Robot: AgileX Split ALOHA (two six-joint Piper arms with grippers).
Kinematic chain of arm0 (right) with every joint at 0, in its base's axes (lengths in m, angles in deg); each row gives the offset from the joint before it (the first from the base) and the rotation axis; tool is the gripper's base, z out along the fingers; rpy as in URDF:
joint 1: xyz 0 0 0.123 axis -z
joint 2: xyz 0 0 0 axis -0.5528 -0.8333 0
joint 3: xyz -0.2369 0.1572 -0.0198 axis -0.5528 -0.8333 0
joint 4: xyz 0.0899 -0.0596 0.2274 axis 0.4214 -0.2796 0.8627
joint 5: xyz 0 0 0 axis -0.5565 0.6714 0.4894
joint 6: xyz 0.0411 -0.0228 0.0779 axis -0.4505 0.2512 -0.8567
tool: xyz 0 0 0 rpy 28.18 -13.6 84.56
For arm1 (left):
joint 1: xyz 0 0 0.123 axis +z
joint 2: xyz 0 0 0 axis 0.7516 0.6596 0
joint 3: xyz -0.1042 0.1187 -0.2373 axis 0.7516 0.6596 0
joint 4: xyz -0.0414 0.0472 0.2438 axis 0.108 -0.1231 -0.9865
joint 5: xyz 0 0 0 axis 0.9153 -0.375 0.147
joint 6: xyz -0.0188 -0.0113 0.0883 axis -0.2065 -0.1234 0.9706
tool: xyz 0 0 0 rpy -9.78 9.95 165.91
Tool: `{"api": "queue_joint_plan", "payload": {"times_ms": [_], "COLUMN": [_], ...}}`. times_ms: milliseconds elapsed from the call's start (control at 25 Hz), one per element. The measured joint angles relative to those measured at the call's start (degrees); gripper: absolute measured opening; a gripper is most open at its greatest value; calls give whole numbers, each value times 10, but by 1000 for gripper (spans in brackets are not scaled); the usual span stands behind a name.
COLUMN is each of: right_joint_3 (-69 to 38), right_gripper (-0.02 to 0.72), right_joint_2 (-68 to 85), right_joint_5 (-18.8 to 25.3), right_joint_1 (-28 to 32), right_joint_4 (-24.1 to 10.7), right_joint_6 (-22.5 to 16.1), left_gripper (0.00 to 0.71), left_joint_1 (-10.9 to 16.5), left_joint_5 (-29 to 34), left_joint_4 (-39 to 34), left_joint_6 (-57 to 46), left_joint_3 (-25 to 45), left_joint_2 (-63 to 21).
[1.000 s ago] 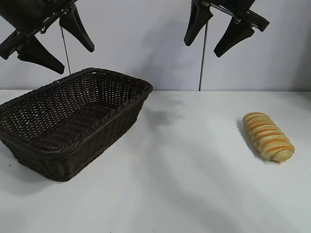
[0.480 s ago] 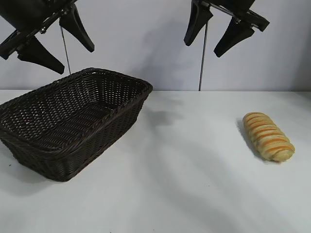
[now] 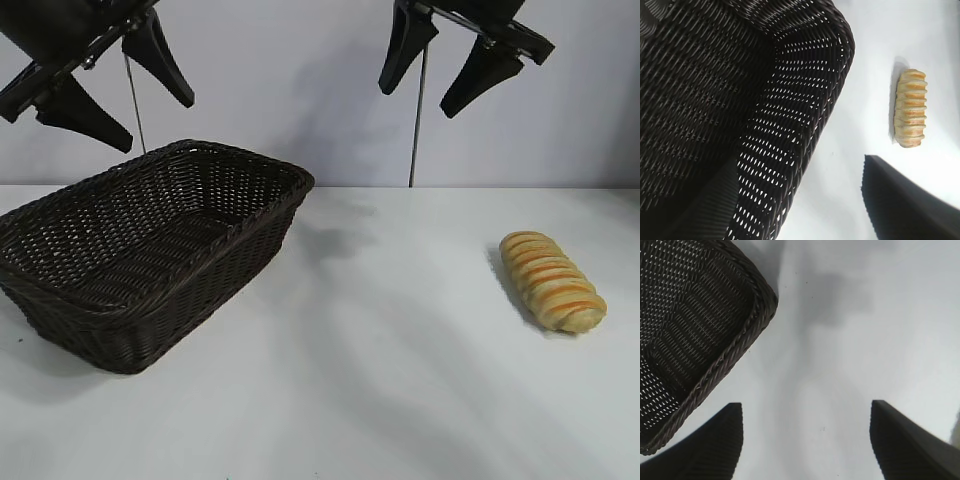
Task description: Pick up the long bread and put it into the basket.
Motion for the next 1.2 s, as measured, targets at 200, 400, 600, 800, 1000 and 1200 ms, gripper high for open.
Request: {"api": "queue_joint_plan", "payload": {"times_ms": [200, 400, 600, 800, 1000, 1200], "right_joint_3": [0, 0, 0, 0, 0, 0], "right_gripper": [517, 517, 517, 517, 517, 517], "right_joint_2": [0, 0, 0, 0, 0, 0], "right_joint_5": [0, 0, 0, 0, 0, 0], "right_joint_1": [0, 0, 0, 0, 0, 0], "right_joint_4": [0, -4, -7, -7, -8, -8], "right_joint_6": [0, 0, 0, 0, 0, 0], "left_gripper": [508, 508, 508, 508, 508, 508], "left_joint_1": [1, 5, 5, 5, 5, 5], "left_joint_5": [3, 29, 41, 33, 8, -22], "left_joint_4": [0, -4, -23, -24, -24, -32], "left_joint_6": [0, 0, -17, -23, -35, -95], "left_joint_3": [0, 0, 21, 87, 172, 232], "left_joint_2": [0, 0, -19, -66, -123, -177]}}
